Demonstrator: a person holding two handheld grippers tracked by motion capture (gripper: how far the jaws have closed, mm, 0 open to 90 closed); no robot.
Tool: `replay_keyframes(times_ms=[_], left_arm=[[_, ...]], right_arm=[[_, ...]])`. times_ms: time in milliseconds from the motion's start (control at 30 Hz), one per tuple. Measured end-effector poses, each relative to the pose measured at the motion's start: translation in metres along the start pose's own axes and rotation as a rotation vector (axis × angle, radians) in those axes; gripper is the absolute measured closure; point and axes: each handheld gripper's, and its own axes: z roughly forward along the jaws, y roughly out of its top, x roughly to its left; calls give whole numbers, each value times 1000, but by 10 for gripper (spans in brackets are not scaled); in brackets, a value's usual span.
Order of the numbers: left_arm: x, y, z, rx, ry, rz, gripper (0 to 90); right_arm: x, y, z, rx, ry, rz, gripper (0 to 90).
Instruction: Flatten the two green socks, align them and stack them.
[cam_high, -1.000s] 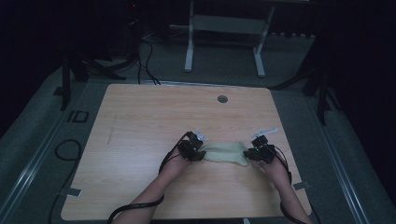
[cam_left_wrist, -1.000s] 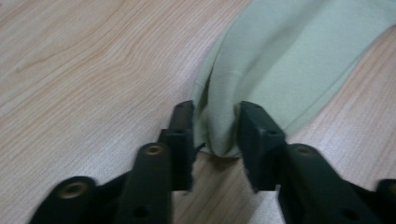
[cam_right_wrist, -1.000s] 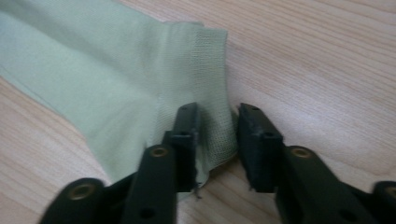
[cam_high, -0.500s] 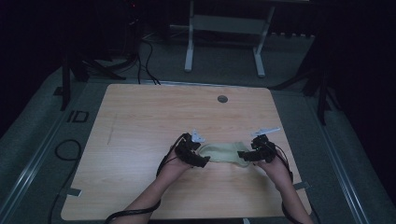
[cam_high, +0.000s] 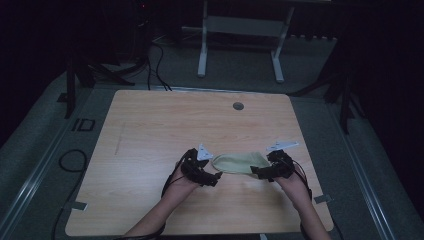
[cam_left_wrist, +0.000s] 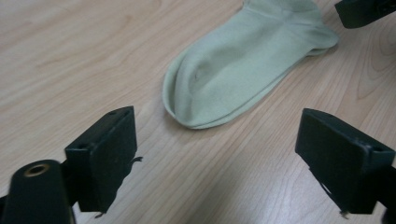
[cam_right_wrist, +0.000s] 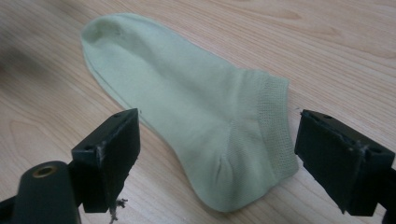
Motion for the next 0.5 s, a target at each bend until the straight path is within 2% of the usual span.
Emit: replay_keyframes(times_ms=[33, 67, 200, 367, 500], left_arm=[[-1, -5, -3, -6, -3, -6, 88], [-2, -8, -5, -12, -8, -11, 31], [0, -19, -14, -32, -6, -12, 21], [2, -35, -21, -19, 11, -14, 21], [5, -45, -26, 1, 4, -22, 21]], right_arm=[[0, -1, 0, -15, 3, -4, 140], [2, -5, -3, -25, 3, -6, 140], [3, -11, -5, -28, 3, -13, 140], [4, -19, -8, -31, -13, -16, 141], [8, -27, -10, -24, -21, -32, 140]])
